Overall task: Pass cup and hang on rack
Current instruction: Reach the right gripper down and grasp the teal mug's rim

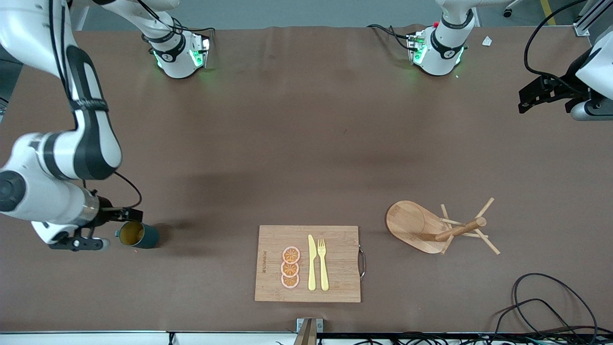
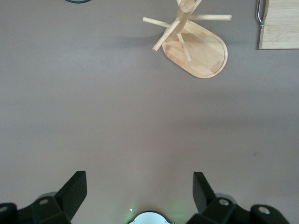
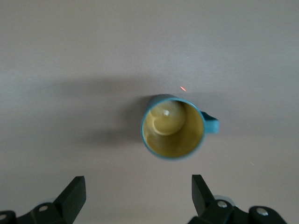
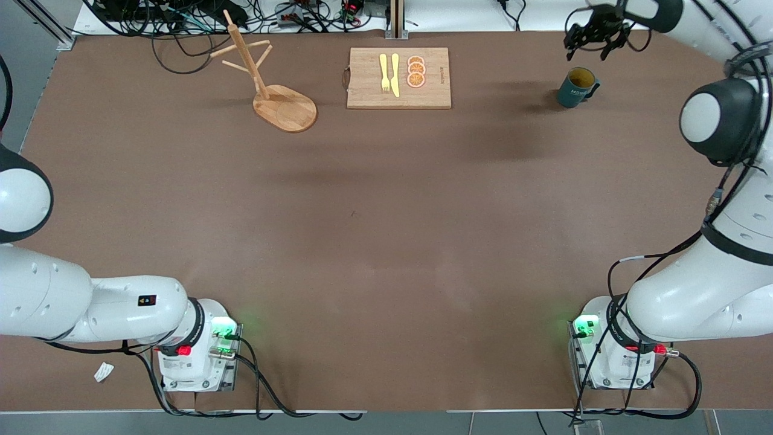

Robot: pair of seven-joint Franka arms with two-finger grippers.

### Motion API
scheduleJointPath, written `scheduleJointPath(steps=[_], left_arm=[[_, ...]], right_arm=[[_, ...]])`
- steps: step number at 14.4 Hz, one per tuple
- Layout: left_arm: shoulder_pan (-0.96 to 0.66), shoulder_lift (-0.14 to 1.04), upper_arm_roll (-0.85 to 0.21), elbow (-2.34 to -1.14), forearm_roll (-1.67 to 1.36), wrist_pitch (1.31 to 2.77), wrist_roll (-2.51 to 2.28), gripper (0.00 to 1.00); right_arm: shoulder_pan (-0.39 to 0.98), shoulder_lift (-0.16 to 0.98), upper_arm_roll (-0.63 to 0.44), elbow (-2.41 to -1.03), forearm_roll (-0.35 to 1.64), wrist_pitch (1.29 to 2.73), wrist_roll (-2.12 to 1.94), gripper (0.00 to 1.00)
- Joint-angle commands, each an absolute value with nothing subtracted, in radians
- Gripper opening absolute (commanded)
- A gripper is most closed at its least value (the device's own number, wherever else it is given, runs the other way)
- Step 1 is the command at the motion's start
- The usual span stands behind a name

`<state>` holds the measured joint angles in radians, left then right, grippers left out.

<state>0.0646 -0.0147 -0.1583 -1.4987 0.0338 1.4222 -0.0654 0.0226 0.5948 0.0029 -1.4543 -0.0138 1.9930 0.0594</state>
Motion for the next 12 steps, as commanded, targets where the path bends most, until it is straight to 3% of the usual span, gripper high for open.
scheduleJointPath(steps=[1, 3, 5, 7, 12], left_arm=[[0.071, -0.020, -0.160, -1.493, 0.035, 1.422, -0.071, 1.00], [0.072, -0.021, -0.160, -1.486, 0.035, 1.422, -0.071, 1.00], [0.072, -0.025, -0.158, -1.485, 0.035, 1.422, -0.067, 1.00], [0.072, -0.025, -0.158, -1.483, 0.035, 1.422, -0.069, 1.00], [0.064, -0.011, -0.161, -1.496, 0.035, 1.422, -0.069, 1.00]], right_arm=[[0.032, 0.667, 0.002, -1.439, -0.008, 2.077, 0.058, 1.00], [0.031, 0.696, 0.000, -1.442, -0.027, 2.120, 0.040, 0.95], [0.025, 0.701, 0.000, -1.443, -0.028, 2.118, 0.035, 0.59], [0.018, 0.706, 0.000, -1.443, -0.026, 2.118, 0.037, 0.35], [0.009, 0.713, 0.000, -1.447, -0.025, 2.120, 0.038, 0.13]])
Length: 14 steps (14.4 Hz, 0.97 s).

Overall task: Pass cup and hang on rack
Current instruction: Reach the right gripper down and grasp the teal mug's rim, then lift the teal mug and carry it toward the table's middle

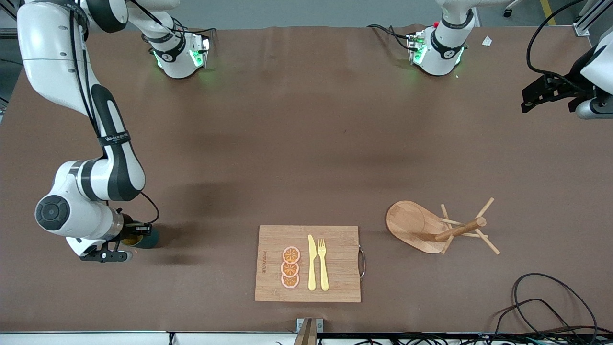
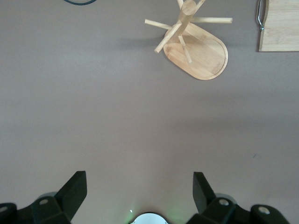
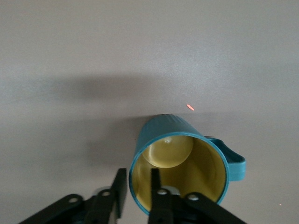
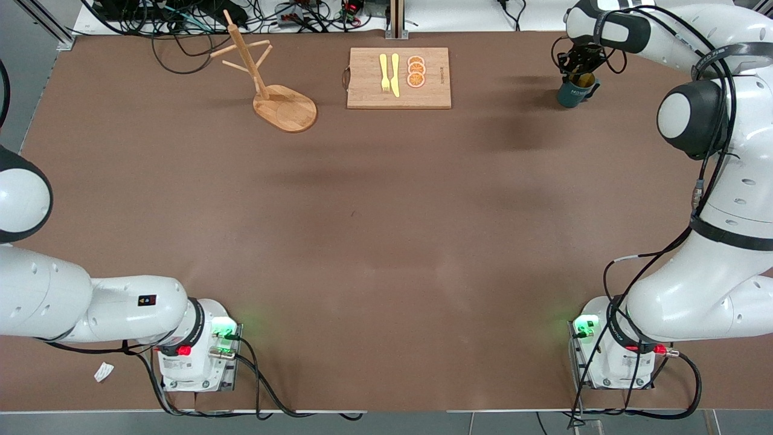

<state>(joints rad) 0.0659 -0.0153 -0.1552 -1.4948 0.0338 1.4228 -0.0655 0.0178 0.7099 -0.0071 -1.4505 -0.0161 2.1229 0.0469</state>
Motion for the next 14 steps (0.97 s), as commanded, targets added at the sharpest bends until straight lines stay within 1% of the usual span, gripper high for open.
scheduleJointPath(steps=[1, 2, 3, 7, 9, 12, 14], left_arm=[[0.063, 0.000, -0.161, -1.496, 0.035, 1.420, -0.069, 1.00], [0.063, 0.002, -0.161, -1.496, 0.035, 1.420, -0.069, 1.00], [0.063, 0.002, -0.161, -1.494, 0.035, 1.422, -0.069, 1.00], [0.060, 0.003, -0.161, -1.494, 0.035, 1.420, -0.069, 1.00], [0.061, 0.003, -0.163, -1.494, 0.034, 1.422, -0.067, 1.00], [0.060, 0.002, -0.163, -1.490, 0.035, 1.422, -0.067, 1.00], [0.060, 0.002, -0.163, -1.489, 0.034, 1.422, -0.067, 1.00]], right_arm=[[0.009, 0.713, 0.000, -1.447, -0.023, 2.120, 0.038, 0.09], [0.009, 0.713, 0.000, -1.447, -0.023, 2.120, 0.038, 0.04], [0.011, 0.713, 0.000, -1.447, -0.023, 2.118, 0.040, 0.02], [0.050, 0.692, 0.006, -1.427, -0.009, 2.082, 0.044, 0.01], [0.116, 0.690, 0.006, -1.363, -0.006, 2.007, 0.092, 0.00], [0.231, 0.690, 0.009, -1.275, -0.009, 1.869, 0.277, 0.01], [0.344, 0.690, 0.009, -1.227, -0.011, 1.841, 0.421, 0.01]])
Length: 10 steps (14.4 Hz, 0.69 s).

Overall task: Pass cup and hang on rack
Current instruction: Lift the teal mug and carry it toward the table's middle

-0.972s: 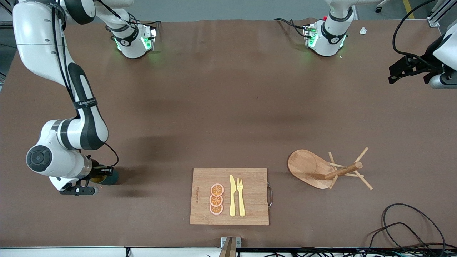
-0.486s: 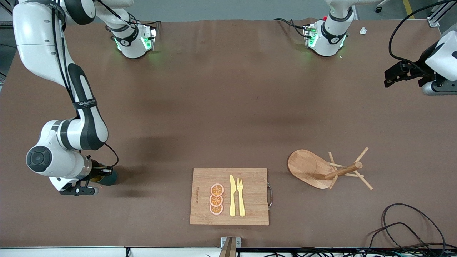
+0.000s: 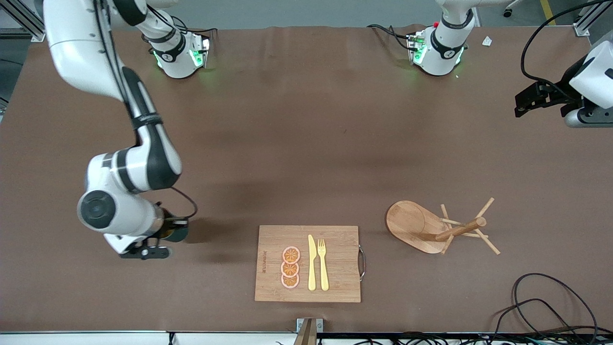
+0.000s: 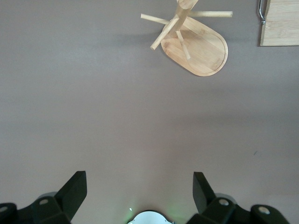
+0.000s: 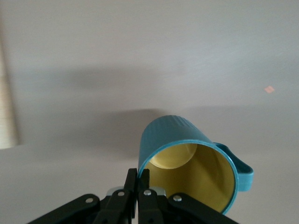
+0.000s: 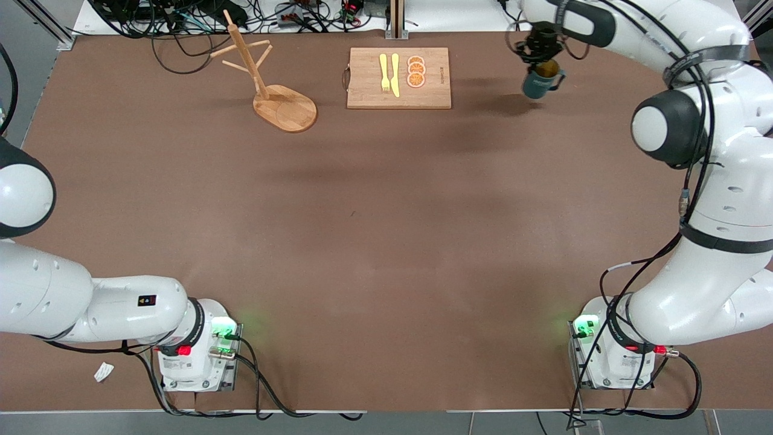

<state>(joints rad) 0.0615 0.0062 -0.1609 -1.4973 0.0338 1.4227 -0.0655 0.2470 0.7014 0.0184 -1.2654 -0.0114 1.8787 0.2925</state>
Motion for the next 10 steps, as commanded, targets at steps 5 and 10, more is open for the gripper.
scheduleJointPath(steps=[5, 10], left_arm=[[0.058, 0.002, -0.163, -1.491, 0.034, 1.422, -0.067, 1.00], [0.061, 0.000, -0.173, -1.491, 0.034, 1.422, -0.067, 1.00]], right_arm=[[0.625, 0.706, 0.005, -1.178, -0.014, 1.886, 0.794, 0.01], [0.848, 0.776, 0.002, -1.178, -0.018, 2.106, 1.049, 0.01]])
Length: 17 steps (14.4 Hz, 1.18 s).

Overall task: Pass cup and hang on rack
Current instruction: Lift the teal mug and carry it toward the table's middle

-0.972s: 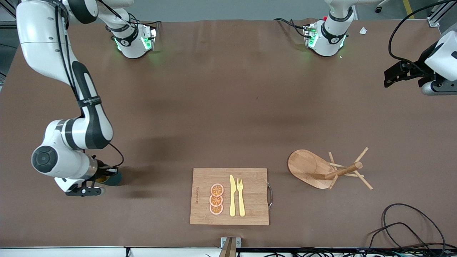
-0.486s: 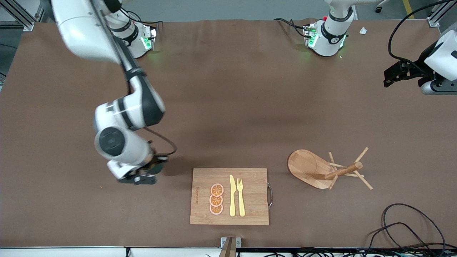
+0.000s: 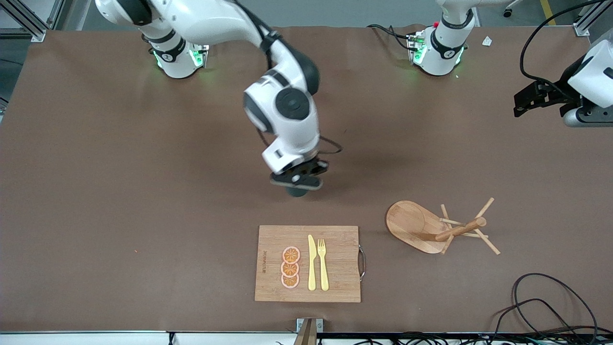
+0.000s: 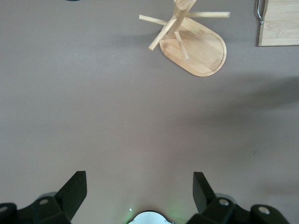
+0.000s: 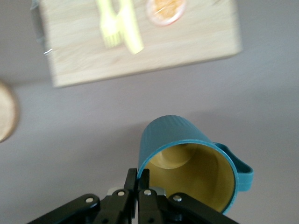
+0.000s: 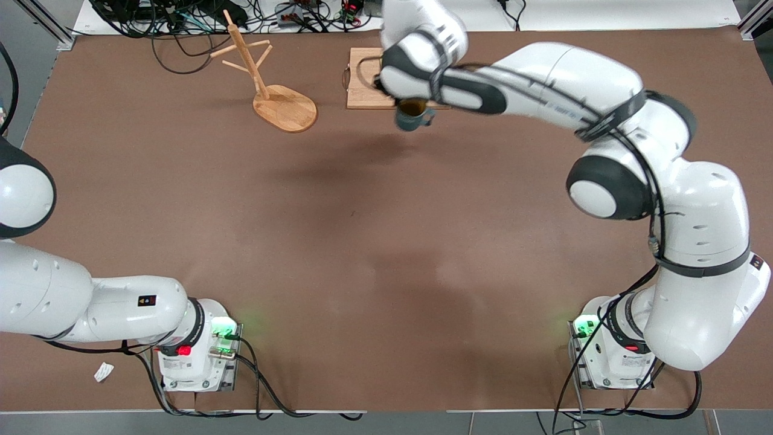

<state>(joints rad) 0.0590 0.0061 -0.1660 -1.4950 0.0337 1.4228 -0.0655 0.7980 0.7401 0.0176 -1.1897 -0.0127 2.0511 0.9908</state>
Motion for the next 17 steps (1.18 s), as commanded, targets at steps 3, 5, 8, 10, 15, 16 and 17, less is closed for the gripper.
scheduleJointPath(steps=[3, 5, 8, 10, 15, 16, 17], left_arm=[[0.058, 0.002, -0.173, -1.491, 0.032, 1.422, -0.072, 1.00], [0.048, 0.005, -0.175, -1.488, 0.032, 1.427, -0.081, 1.00], [0.002, 0.020, -0.173, -1.486, 0.040, 1.428, -0.159, 1.00], [-0.037, 0.031, -0.173, -1.486, 0.049, 1.428, -0.218, 1.00], [-0.058, 0.060, -0.175, -1.485, 0.043, 1.428, -0.295, 1.00], [-0.060, 0.067, -0.175, -1.483, 0.038, 1.428, -0.295, 1.00], [-0.070, 0.075, -0.175, -1.482, 0.038, 1.427, -0.296, 1.00]], right_arm=[[0.905, 0.851, 0.000, -1.128, -0.020, 2.154, 1.172, 0.02], [0.916, 0.891, 0.000, -1.095, -0.020, 2.158, 1.207, 0.02], [0.916, 0.922, 0.002, -1.068, -0.018, 2.170, 1.270, 0.05], [0.911, 0.934, 0.002, -1.069, -0.017, 2.201, 1.290, 0.10], [0.836, 0.896, 0.006, -1.069, 0.029, 2.175, 1.281, 0.60], [0.804, 0.882, 0.011, -1.069, 0.032, 2.158, 1.279, 0.78], [0.781, 0.865, 0.012, -1.069, 0.032, 2.151, 1.266, 0.92]])
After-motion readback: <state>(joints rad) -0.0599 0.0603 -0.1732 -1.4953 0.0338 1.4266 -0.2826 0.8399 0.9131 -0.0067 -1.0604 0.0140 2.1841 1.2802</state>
